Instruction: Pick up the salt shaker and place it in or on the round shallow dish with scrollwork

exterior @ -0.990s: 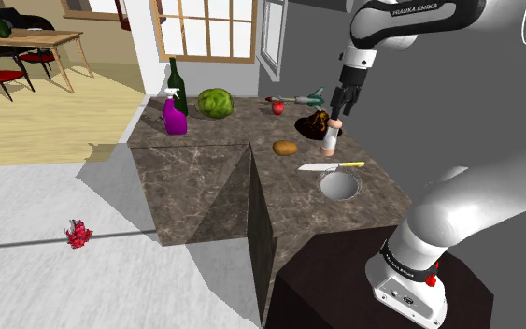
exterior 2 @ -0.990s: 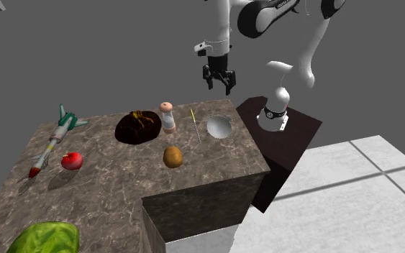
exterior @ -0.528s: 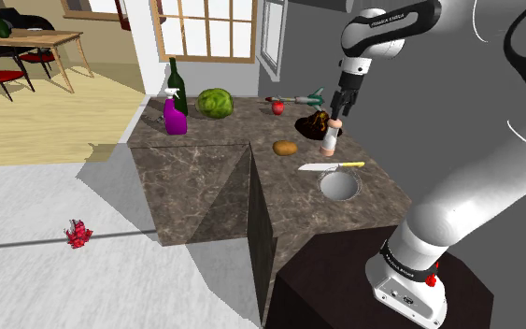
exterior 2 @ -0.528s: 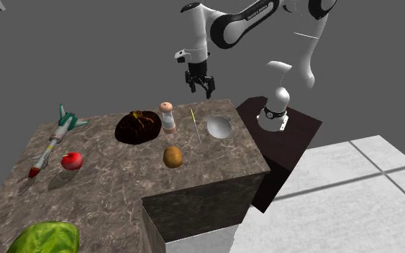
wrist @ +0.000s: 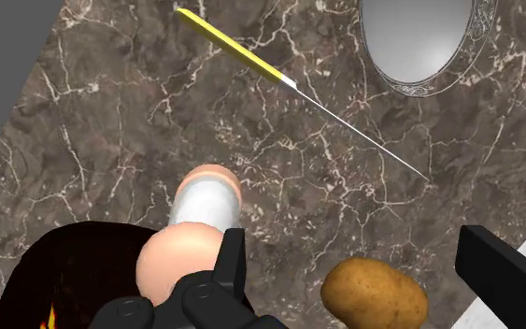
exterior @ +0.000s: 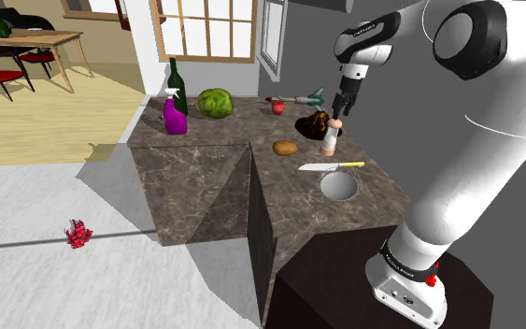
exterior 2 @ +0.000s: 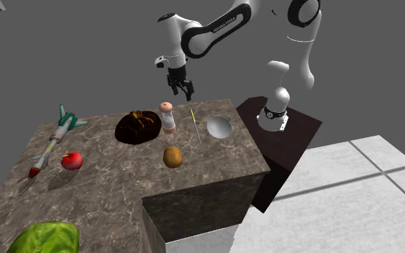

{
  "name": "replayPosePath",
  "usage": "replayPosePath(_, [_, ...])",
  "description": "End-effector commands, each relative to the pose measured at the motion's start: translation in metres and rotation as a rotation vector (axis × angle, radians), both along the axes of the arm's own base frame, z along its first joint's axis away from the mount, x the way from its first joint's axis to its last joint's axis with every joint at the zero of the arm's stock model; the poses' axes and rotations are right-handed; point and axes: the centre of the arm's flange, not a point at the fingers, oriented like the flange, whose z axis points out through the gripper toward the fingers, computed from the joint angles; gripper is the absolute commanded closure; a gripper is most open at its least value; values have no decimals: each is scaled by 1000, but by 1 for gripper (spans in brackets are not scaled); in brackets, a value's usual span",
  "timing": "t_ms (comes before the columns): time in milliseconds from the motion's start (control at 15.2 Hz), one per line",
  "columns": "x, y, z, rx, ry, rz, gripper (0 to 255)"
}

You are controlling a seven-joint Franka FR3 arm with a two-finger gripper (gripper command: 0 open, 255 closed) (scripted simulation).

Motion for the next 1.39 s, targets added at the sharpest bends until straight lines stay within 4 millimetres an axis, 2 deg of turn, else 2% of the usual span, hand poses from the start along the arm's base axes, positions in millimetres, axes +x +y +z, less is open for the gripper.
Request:
replayPosePath(0, [11,-23,-12,-3,1,-2,0])
replayPosePath(330, [34,-79,-36,-9,3,-11,0])
replayPosePath(396, [36,-84,-37,-9,3,-11,0])
replayPosePath(858, [35,-80,-77,-9,3,-11,0])
replayPosePath(1320, [35,-80,-77,-9,3,-11,0])
